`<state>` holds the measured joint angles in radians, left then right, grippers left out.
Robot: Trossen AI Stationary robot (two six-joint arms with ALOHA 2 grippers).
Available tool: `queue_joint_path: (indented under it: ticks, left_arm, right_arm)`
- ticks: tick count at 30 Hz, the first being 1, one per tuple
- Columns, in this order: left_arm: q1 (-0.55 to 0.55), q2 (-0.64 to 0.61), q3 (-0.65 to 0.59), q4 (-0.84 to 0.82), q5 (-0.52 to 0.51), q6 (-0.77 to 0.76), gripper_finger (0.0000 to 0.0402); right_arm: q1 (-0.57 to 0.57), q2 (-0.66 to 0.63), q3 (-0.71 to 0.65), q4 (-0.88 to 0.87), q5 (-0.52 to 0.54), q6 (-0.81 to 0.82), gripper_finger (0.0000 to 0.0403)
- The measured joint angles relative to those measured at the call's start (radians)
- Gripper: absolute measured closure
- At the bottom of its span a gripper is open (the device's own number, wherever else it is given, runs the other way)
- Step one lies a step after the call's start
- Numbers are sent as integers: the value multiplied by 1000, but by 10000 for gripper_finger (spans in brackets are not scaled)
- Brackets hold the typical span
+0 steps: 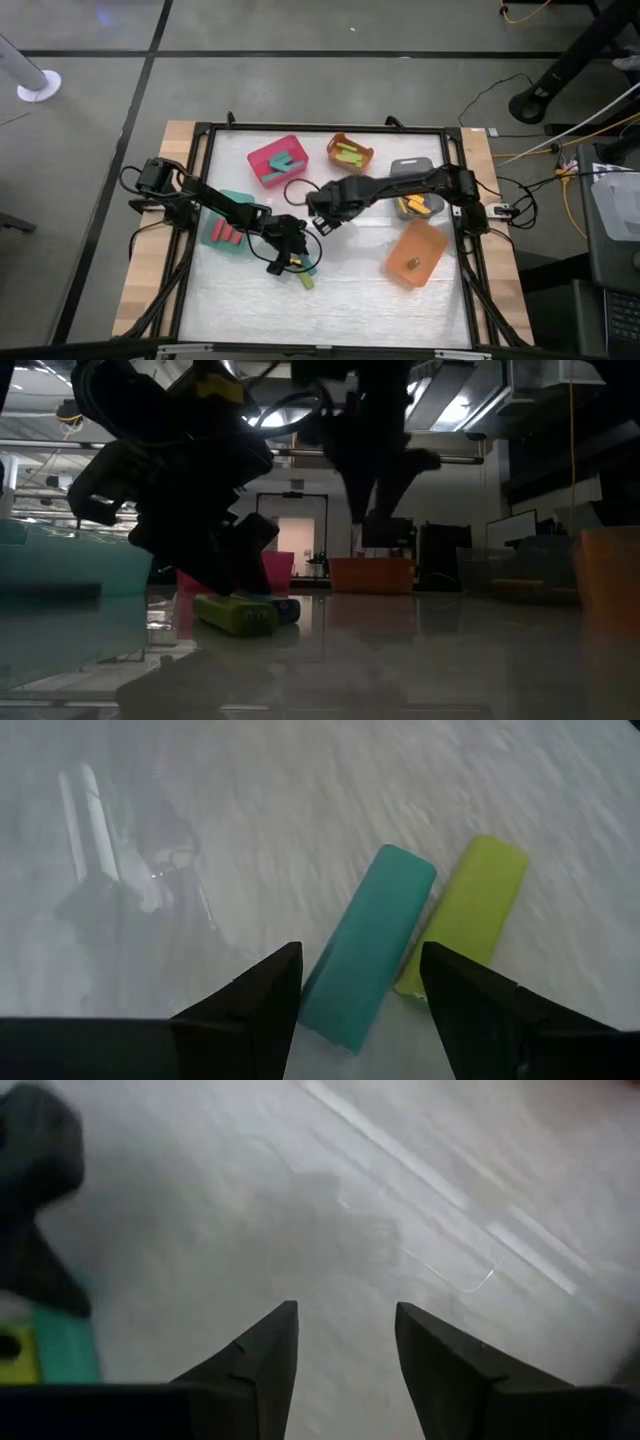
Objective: Sort blocks
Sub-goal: Put the blue block into the pink bin
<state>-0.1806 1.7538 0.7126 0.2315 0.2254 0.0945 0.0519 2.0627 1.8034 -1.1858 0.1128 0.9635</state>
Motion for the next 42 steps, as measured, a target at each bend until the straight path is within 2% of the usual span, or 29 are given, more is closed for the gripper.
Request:
queue_joint_path:
  ticks: [11, 17, 21, 29, 35, 42]
  left_arm:
    - [16, 1, 1, 29, 5, -65, 208]
    - [69, 1, 1, 24, 7, -140, 208]
    - [99, 1, 1, 25, 79, -138, 208]
    - [101, 1, 1, 0, 97, 43, 208]
    - [87, 1, 1, -5, 40, 161, 208]
    - [87, 22, 2, 1, 34, 278, 208]
  right_arm:
    - [96, -106, 0, -103, 114, 183, 233]
    - [101, -117, 0, -130, 131, 214, 233]
    - [99, -117, 0, -127, 132, 214, 233]
    - [99, -117, 0, -128, 141, 210, 233]
    - [99, -116, 0, -127, 141, 210, 233]
    - [99, -116, 0, -125, 141, 209, 233]
